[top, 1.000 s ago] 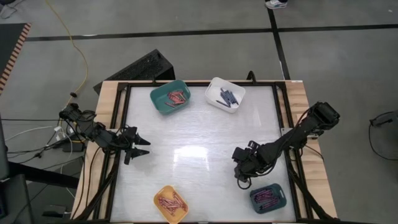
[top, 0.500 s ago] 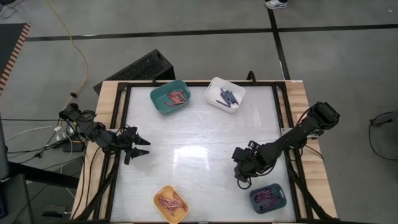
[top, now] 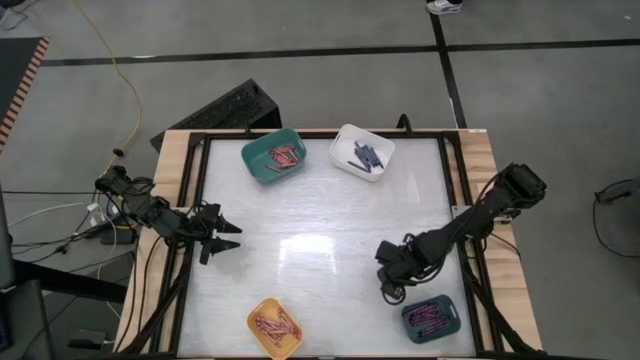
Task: Sort crayons
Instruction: Put the purple crayon into the blue bin
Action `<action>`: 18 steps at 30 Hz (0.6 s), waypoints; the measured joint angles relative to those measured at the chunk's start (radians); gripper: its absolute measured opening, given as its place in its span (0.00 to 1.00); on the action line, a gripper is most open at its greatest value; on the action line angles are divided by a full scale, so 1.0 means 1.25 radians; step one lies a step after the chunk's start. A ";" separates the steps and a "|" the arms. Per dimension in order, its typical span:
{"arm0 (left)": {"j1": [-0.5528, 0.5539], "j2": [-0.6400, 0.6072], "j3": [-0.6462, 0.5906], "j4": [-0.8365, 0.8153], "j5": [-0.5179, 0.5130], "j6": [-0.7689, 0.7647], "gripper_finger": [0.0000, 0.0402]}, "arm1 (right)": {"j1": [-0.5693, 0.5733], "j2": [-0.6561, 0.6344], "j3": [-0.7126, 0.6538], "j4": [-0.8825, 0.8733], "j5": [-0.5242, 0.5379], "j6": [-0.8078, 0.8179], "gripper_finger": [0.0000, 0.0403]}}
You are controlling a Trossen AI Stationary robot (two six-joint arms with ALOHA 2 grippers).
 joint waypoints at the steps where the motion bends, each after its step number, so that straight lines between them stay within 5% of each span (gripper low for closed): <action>1: 0.000 0.000 0.000 0.000 0.000 0.000 0.57 | 0.003 0.000 0.000 0.000 0.001 0.009 0.55; 18: 0.000 0.000 0.000 0.000 0.000 0.000 0.57 | 0.043 0.000 0.000 0.025 0.081 0.085 0.55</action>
